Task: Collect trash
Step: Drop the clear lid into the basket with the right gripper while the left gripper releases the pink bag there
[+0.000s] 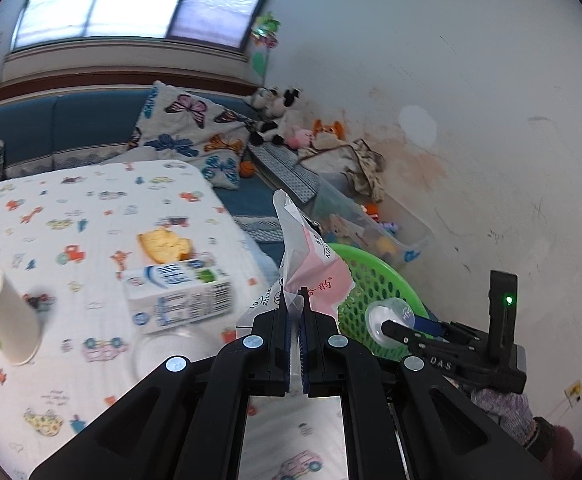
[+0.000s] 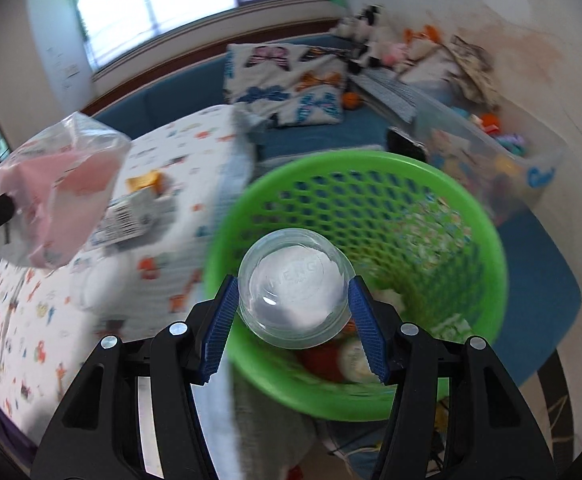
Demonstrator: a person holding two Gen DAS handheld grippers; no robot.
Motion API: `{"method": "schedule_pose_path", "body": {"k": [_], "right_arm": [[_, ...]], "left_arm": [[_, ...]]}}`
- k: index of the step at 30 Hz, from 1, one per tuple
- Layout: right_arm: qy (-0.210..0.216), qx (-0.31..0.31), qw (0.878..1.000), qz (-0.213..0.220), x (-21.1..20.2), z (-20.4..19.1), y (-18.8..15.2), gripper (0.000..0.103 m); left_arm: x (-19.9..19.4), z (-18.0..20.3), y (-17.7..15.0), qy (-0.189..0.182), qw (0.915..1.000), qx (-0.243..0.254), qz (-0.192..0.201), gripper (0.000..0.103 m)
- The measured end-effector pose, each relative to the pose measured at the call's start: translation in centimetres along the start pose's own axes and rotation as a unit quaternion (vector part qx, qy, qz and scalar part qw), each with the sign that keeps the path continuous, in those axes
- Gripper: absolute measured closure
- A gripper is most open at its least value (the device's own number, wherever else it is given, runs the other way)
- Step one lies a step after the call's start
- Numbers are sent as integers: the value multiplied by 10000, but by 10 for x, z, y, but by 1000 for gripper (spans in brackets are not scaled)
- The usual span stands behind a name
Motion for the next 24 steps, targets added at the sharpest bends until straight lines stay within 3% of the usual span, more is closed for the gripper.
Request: {"method": "schedule_pose_path", "body": {"k": [9, 24], "right_arm": [[-222, 387, 9990, -87, 5, 43, -8, 44], [-248, 511, 9982, 179, -23, 59, -12, 33]], "left_arm": [[41, 38, 2, -182, 9989, 306, -298, 99], [112, 87, -8, -314, 9937, 645, -864, 99]]}}
Point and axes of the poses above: each gripper's, at about its wrist camera, not at the fingertips, and x roughly the way its jaws point, z to its right, y to its top, the point moved 6 cm from there along x, roughly the way its jaws point, and after that the axes turned 5 degrees about y, right-handed, at the moved point
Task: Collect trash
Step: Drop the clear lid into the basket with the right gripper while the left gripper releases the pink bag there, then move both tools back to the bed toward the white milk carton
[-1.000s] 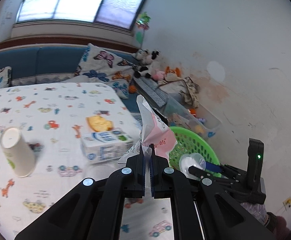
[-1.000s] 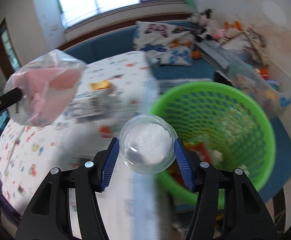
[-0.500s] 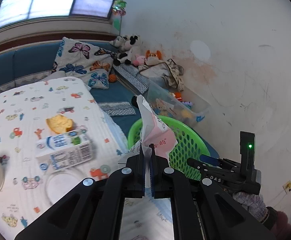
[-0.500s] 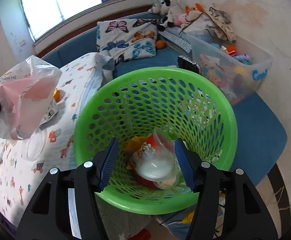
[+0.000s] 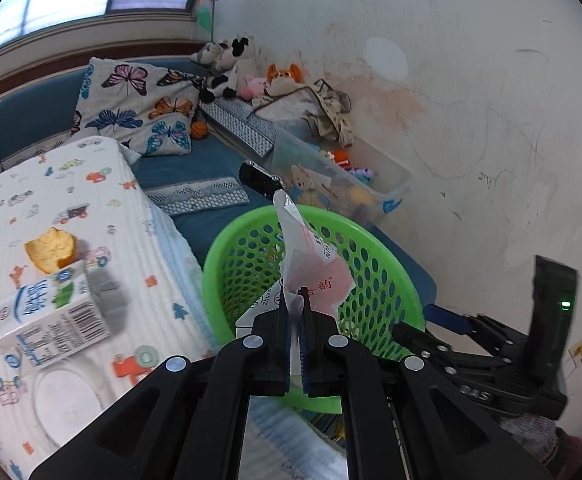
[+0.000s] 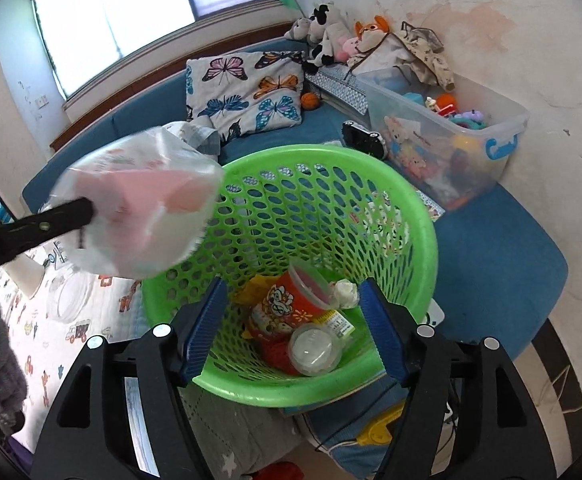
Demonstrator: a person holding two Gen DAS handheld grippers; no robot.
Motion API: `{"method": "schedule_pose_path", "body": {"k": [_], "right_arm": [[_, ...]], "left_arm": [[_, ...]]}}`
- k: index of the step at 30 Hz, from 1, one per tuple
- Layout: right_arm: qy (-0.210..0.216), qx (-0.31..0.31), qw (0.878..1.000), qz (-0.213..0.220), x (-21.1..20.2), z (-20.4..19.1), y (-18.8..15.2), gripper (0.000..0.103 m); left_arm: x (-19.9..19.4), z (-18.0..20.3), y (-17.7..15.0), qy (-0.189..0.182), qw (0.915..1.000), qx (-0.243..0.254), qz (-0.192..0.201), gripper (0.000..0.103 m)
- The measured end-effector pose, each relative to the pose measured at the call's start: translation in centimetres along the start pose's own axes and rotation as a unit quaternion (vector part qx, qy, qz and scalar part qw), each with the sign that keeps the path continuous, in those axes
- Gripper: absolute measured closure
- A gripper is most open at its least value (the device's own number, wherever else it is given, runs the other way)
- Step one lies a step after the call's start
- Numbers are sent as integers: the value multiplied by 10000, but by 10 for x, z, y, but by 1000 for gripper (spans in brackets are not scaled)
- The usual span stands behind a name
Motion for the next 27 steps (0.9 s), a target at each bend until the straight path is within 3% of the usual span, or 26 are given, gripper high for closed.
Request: {"method": "schedule_pose_path", "body": {"k": [10, 16, 22, 27], "right_arm": [[83, 105, 9999, 56, -10, 2, -5, 31], [92, 122, 9999, 20, -11, 2, -10, 31], [152, 92, 9998, 23, -12, -5, -12, 29], [245, 24, 9997, 30, -13, -17, -13, 28]], "left_arm": [[24, 7, -13, -13, 9996, 84, -279, 91], [15, 0, -19, 41, 9996, 67, -264, 61], [-12, -25, -26, 225, 9997, -74, -71, 50], [-36, -58, -37, 606, 9978, -256, 53, 38]]}}
Point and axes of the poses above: each gripper's, at about its wrist camera, not at the fingertips, and x roughly the way its jaws point, z to its right, y to its top, the point moved 6 cm from there along x, roughly the way its jaws point, and after that the axes turned 5 degrees about y, right-handed, at the moved point
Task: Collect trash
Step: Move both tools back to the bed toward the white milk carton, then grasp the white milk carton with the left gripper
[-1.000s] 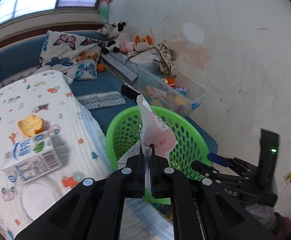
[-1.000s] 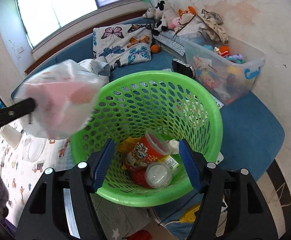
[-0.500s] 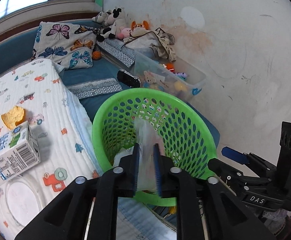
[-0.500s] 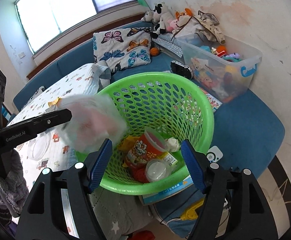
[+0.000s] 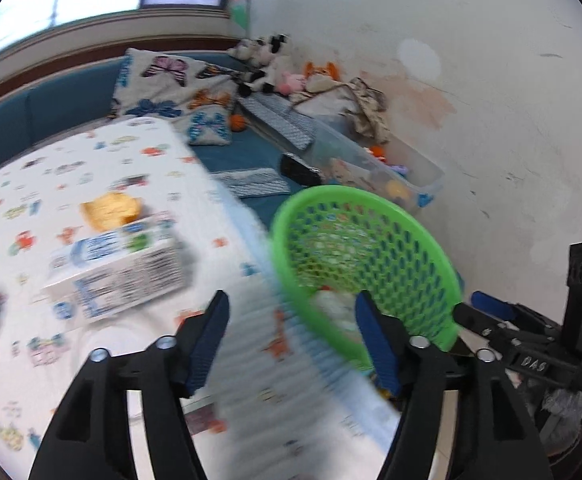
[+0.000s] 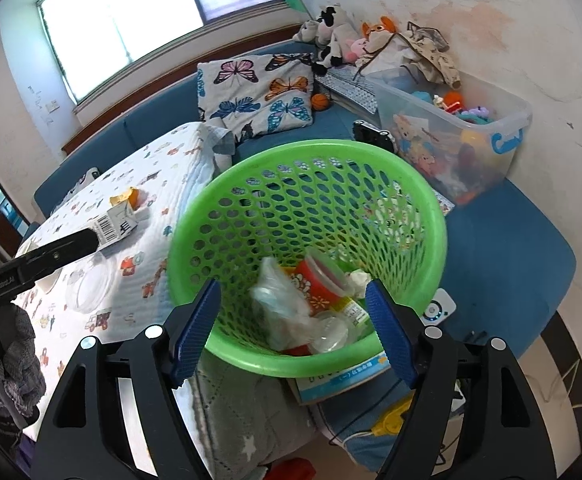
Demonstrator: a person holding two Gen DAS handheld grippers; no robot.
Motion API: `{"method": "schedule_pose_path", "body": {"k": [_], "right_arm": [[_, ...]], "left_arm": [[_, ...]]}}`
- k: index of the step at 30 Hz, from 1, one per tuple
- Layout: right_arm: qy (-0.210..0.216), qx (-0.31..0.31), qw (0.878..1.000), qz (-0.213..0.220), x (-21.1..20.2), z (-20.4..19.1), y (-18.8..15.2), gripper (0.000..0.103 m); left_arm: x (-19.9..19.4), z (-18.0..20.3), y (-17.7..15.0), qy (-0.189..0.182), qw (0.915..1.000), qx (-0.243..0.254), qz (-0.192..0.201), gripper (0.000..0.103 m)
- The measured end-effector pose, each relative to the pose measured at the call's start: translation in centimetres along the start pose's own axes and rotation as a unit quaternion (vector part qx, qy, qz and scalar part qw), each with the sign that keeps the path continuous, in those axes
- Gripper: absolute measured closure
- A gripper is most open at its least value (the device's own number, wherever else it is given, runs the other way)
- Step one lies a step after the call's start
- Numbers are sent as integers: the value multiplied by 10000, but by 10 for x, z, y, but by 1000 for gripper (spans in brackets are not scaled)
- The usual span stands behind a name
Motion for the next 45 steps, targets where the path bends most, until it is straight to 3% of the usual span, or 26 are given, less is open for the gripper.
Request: {"method": "schedule_pose_path", "body": {"k": [8, 12, 14, 17, 21, 27, 30, 38, 45], "right_arm": [[181, -162, 9997, -39, 5, -23, 0, 27], [290, -262, 9992, -100, 8, -36, -1, 26], [341, -332, 9988, -141, 10, -44, -3, 26], [413, -439, 9980, -187, 12, -55, -4, 26], [506, -570, 9969, -218, 13, -67, -3, 25], [656, -632, 9954, -305, 19, -83, 2, 24], [674, -652, 9950, -356, 23, -89, 3, 24], [733, -692, 9937, -490, 43, -100, 9, 24], [825, -654, 9927, -583, 60, -105, 12, 24]], "left_arm": [[-25, -58, -13, 569, 9979, -241, 193, 27], [-27, -84, -11, 683, 9973, -223, 137, 26], [-26, -93, -4, 550, 9984, -130, 40, 21], [-23, -103, 6, 521, 9984, 192, -54, 21], [-8, -107, 17, 157, 9962, 724, -464, 18], [15, -113, 27, 128, 9838, 1569, -863, 16], [24, -110, 31, -186, 9776, 1809, -1056, 12], [49, -116, 39, -612, 9644, 1983, -1640, 11], [67, -117, 37, -643, 9504, 2290, -2003, 11]]}}
Point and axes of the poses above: each gripper's, at about its wrist camera, not at the fingertips, and x roughly the way its jaws point, z to its right, y to its top, the point moved 6 cm from there along x, roughly the way its jaws point, and after that the axes turned 5 degrees about y, right-handed, at the moved point
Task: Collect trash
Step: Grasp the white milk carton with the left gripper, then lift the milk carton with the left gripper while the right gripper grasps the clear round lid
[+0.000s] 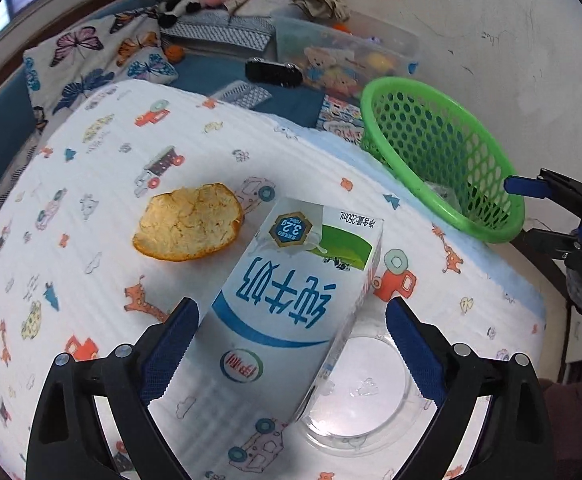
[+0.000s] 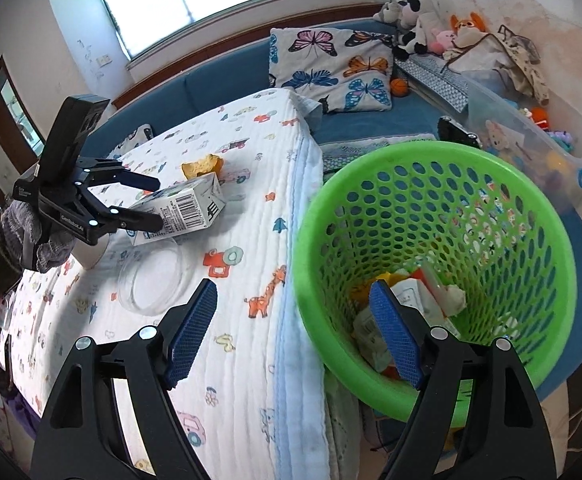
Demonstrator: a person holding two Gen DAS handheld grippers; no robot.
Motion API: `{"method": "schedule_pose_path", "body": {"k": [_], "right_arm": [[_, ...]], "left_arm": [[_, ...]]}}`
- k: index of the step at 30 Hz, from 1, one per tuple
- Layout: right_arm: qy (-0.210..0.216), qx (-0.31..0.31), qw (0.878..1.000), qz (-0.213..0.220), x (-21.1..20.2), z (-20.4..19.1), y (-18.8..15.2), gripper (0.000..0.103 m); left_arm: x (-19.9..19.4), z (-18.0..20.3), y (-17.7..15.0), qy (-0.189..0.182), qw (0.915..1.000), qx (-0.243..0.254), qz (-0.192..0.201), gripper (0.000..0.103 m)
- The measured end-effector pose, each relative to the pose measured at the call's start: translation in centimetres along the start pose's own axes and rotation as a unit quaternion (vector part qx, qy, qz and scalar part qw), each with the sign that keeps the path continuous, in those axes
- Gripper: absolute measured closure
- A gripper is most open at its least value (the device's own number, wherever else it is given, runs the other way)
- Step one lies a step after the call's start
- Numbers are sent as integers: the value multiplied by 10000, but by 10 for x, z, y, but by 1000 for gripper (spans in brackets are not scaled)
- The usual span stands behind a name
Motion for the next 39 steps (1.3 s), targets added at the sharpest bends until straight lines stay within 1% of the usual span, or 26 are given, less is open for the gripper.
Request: {"method": "schedule_pose_path", "body": {"k": [5, 10, 12, 15, 17, 19, 24, 27, 31, 35, 36, 38, 39], "right_arm": [[58, -14, 10000, -47, 6, -2, 0, 24], [69, 7, 10000, -68, 9, -2, 1, 24], [61, 17, 10000, -68, 9, -2, 0, 24], [74, 37, 9999, -75, 10, -1, 0, 24], [79, 37, 9999, -79, 10, -1, 0, 24], [92, 31, 9999, -86, 10, -3, -1, 24], [92, 11, 9999, -84, 9, -5, -3, 24], [86, 30, 9999, -94, 9, -5, -4, 24], [93, 28, 9999, -95, 9, -6, -4, 24], [103, 32, 9999, -60, 7, -6, -2, 24], [113, 38, 9999, -44, 6, -7, -2, 24], [125, 17, 9999, -35, 5, -8, -1, 24], [116, -15, 9999, -28, 4, -10, -1, 24]], "left_arm": [[9, 2, 6, -150, 9997, 140, -121, 11], [20, 5, 4, -151, 9992, 260, -258, 11], [18, 5, 4, -216, 9993, 221, -195, 12], [16, 2, 7, -297, 9994, 111, -109, 15], [16, 2, 7, -210, 9996, 134, -102, 18], [16, 1, 8, -90, 9998, 173, -68, 18], [23, 4, 9, -147, 9992, 301, -240, 17], [25, 5, 10, -181, 9989, 345, -241, 17], [20, 9, 9, -221, 9992, 331, -86, 24], [10, 15, 4, 63, 9996, 211, 169, 26], [7, 16, 3, 167, 9995, 138, 242, 26], [-1, 21, 0, 244, 9990, -6, 362, 27], [-5, 23, -1, 354, 9984, -56, 429, 27]]}}
Point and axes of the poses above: each gripper's, at about its wrist camera, not at the fingertips, and x roughly the way its jaws point, z to its right, y to its top, the point moved 6 cm from there along x, roughly the way its jaws point, and after that the axes turned 5 degrees about y, right-handed, at the moved point
